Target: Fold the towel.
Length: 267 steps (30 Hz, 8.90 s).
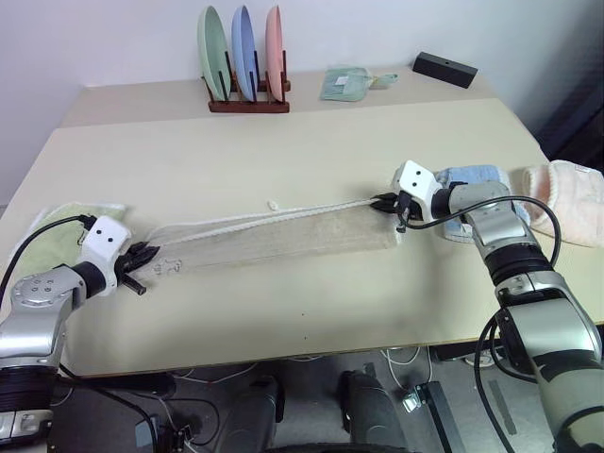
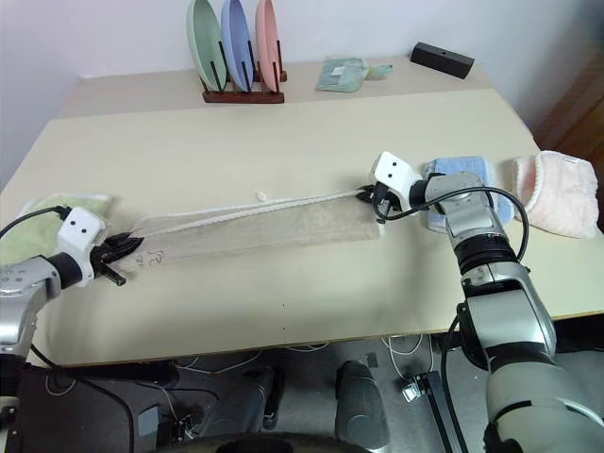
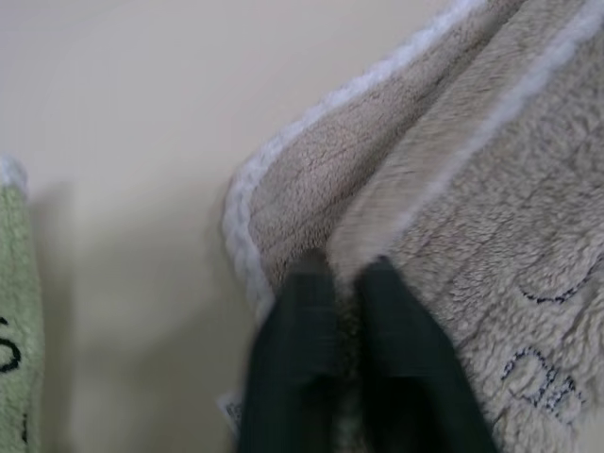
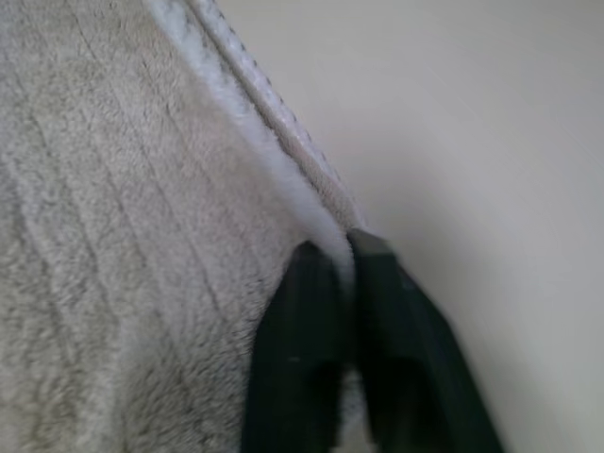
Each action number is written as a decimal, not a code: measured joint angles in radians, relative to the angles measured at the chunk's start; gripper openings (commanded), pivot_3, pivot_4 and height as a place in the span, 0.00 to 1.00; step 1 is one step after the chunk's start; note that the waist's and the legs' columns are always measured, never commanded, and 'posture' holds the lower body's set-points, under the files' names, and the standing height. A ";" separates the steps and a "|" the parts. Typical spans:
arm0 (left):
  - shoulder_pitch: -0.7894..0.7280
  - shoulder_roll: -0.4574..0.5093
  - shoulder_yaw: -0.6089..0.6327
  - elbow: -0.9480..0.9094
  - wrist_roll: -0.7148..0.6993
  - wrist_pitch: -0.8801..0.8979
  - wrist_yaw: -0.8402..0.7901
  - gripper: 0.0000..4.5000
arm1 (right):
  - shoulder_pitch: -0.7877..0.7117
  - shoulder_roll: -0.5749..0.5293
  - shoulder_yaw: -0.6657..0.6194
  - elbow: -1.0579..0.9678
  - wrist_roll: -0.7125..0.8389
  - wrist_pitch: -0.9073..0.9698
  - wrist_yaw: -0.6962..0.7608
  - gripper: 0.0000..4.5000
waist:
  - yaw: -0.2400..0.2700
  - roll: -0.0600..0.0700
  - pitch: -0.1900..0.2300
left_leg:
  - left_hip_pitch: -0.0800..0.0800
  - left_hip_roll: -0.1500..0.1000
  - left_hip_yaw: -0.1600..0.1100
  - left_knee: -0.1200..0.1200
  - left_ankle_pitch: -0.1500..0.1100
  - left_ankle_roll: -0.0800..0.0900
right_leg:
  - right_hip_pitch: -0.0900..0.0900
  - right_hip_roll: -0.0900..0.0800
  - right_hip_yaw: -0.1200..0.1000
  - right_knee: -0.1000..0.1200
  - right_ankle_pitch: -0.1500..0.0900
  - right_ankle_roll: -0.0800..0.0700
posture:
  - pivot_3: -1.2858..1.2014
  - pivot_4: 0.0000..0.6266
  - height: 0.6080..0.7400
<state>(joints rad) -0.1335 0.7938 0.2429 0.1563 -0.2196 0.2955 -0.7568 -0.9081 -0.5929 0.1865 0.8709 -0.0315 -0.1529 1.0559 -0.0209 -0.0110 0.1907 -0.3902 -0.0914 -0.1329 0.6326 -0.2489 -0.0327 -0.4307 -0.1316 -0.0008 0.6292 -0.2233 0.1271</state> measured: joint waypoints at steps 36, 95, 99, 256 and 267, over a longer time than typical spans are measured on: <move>0.166 -0.173 0.053 -0.498 -0.081 0.057 0.210 0.84 | 0.710 0.139 -0.558 -1.252 0.758 1.351 -0.526 0.99 | 0.031 -0.001 -0.002 | 0.000 0.000 -0.002 0.004 0.000 0.000 | 0.003 0.000 0.001 -0.001 0.001 0.000 | 0.52 0.24 1.00; 0.159 -0.348 -0.346 -0.683 -0.075 0.128 0.227 0.84 | 0.462 0.017 0.045 -1.135 0.419 0.974 -0.463 0.52 | 0.012 0.002 -0.002 | -0.001 0.003 -0.001 0.001 0.000 0.001 | 0.004 0.006 0.001 -0.010 0.002 -0.001 | 0.52 0.24 1.00; 0.163 -0.347 -0.341 -0.683 -0.075 0.128 0.230 0.84 | 0.497 -0.037 -0.018 -1.221 0.462 0.915 -0.357 0.87 | 0.014 0.002 -0.002 | -0.001 0.003 0.000 0.001 0.000 0.001 | 0.005 0.006 0.001 -0.010 0.002 -0.001 | 0.52 0.24 1.00; 0.288 -0.322 -0.107 -0.694 -0.204 0.146 0.277 0.00 | 0.391 0.487 -0.157 -0.944 0.489 1.238 -0.559 0.33 | 0.006 0.000 -0.004 | 0.000 0.011 0.000 -0.002 0.002 -0.004 | 0.003 0.013 0.002 -0.013 0.006 -0.006 | 0.52 0.24 1.00; 0.262 -0.347 -0.154 -0.705 -0.184 0.146 0.281 0.00 | 0.375 0.437 -0.264 -1.018 0.545 1.176 -0.588 0.01 | 0.009 0.000 -0.004 | 0.000 0.011 0.000 -0.002 0.002 -0.004 | 0.003 0.013 0.001 -0.013 0.006 -0.006 | 0.52 0.24 1.00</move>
<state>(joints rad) 0.1290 0.4463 0.0893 -0.5483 -0.4032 0.4415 -0.4763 -0.5330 -0.1561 -0.0773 -0.1470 0.5131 1.0236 0.4675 -0.0117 -0.0107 0.1865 -0.3907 -0.0809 -0.1330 0.6308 -0.2464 -0.0371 -0.4275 -0.1182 0.0007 0.6165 -0.2170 0.1216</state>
